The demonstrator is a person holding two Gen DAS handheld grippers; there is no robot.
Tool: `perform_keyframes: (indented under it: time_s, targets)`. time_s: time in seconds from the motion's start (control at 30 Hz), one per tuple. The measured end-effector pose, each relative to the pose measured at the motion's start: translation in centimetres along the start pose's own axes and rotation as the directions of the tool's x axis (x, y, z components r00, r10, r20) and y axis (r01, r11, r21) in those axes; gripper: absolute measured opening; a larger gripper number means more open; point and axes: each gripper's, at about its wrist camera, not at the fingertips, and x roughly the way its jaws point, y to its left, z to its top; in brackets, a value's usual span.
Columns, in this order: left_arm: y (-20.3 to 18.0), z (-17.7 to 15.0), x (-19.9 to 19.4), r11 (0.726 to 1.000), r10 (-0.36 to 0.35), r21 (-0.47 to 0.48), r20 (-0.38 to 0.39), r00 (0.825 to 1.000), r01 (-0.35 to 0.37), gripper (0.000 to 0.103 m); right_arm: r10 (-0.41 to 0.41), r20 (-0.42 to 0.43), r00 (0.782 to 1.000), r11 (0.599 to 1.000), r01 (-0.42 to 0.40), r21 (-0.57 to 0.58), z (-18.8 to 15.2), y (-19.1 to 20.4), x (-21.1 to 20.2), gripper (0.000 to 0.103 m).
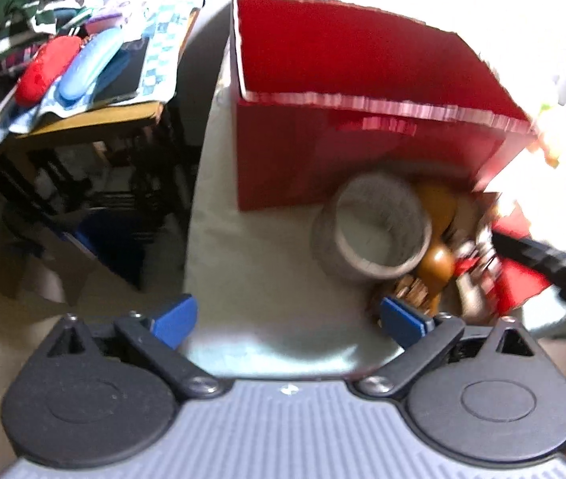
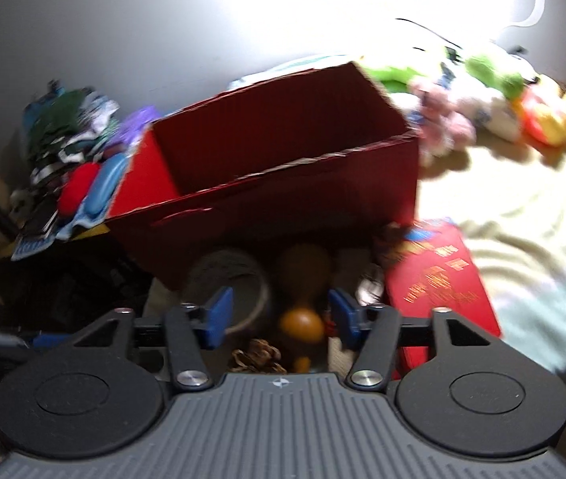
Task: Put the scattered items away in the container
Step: 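Close the left tool fingers on the rim of the tape roll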
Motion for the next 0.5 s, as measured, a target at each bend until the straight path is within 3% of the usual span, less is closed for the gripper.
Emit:
perform_keyframes:
  time_s: [0.13, 0.23, 0.3, 0.37, 0.43, 0.5]
  targets:
    - [0.0, 0.7, 0.9, 0.998, -0.049, -0.027, 0.027, 0.998, 0.049, 0.098, 0.057, -0.035, 0.998, 0.998, -0.057, -0.004, 0.3, 0.1, 2.0, 0.039]
    - [-0.4, 1.2, 2.4, 0.999, -0.037, -0.025, 0.007, 0.999, 0.037, 0.096, 0.08, -0.057, 0.995, 0.997, -0.081, -0.013, 0.5, 0.2, 3.1, 0.026]
    - [-0.4, 1.5, 3.3, 0.999, -0.041, -0.031, -0.015, 0.999, 0.041, 0.085, 0.089, -0.072, 0.993, 0.996, -0.091, -0.017, 0.6, 0.1, 3.7, 0.026]
    - [-0.3, 1.8, 4.0, 0.999, -0.039, -0.035, -0.035, 0.999, 0.038, 0.067, 0.114, -0.083, 0.99, 0.993, -0.116, -0.021, 0.7, 0.1, 4.2, 0.025]
    - [0.0, 2.0, 4.6, 0.998, -0.034, -0.052, -0.048, 0.998, 0.031, 0.075, 0.116, -0.095, 0.989, 0.992, -0.12, -0.039, 0.8, 0.3, 4.7, 0.025]
    - [0.2, 2.2, 4.8, 0.997, -0.041, -0.074, -0.059, 0.997, 0.037, 0.076, 0.109, -0.113, 0.988, 0.992, -0.115, -0.055, 0.9, 0.5, 5.4, 0.025]
